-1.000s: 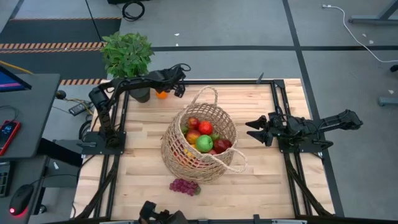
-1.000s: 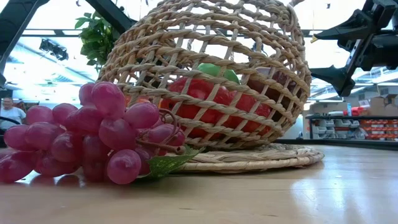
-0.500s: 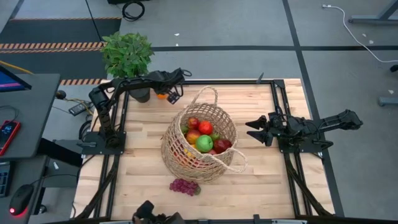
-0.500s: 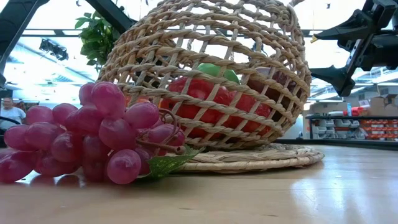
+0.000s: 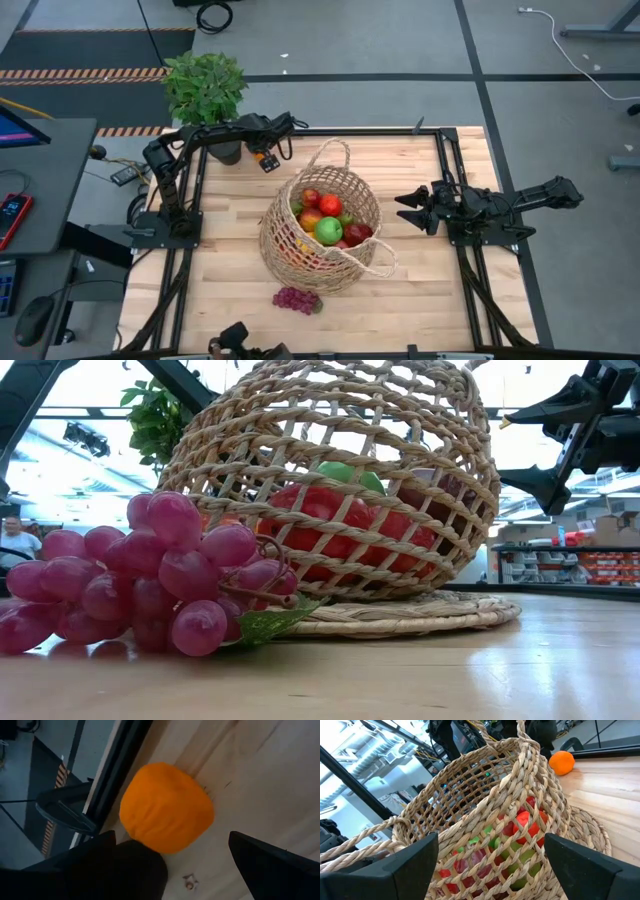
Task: Build produce basket
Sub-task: Put the orange into the basket
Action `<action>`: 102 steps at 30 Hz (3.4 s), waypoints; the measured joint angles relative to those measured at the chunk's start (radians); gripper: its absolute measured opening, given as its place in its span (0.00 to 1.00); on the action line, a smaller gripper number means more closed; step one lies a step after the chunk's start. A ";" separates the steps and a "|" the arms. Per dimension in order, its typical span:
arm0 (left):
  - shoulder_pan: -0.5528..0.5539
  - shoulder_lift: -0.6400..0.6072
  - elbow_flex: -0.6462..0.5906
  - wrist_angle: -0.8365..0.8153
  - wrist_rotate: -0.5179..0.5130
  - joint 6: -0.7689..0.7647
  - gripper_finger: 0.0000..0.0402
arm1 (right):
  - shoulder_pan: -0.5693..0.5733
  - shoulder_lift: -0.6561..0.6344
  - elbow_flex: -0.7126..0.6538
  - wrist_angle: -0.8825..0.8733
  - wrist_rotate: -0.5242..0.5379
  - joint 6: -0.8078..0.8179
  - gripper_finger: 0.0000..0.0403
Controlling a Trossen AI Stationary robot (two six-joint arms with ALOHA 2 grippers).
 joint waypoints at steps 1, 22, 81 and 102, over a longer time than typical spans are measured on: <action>0.000 0.000 0.000 -0.009 -0.004 0.014 0.99 | 0.000 0.000 0.000 0.000 0.000 0.000 0.91; 0.018 0.002 -0.010 -0.002 -0.024 0.296 0.99 | 0.000 0.000 0.000 0.000 0.000 0.000 0.91; -0.053 0.005 -0.091 0.111 -0.065 0.817 0.99 | 0.000 0.000 0.000 0.000 0.000 0.000 0.91; -0.079 0.004 -0.074 0.112 0.181 0.840 0.99 | 0.000 0.000 0.000 0.000 0.000 0.000 0.91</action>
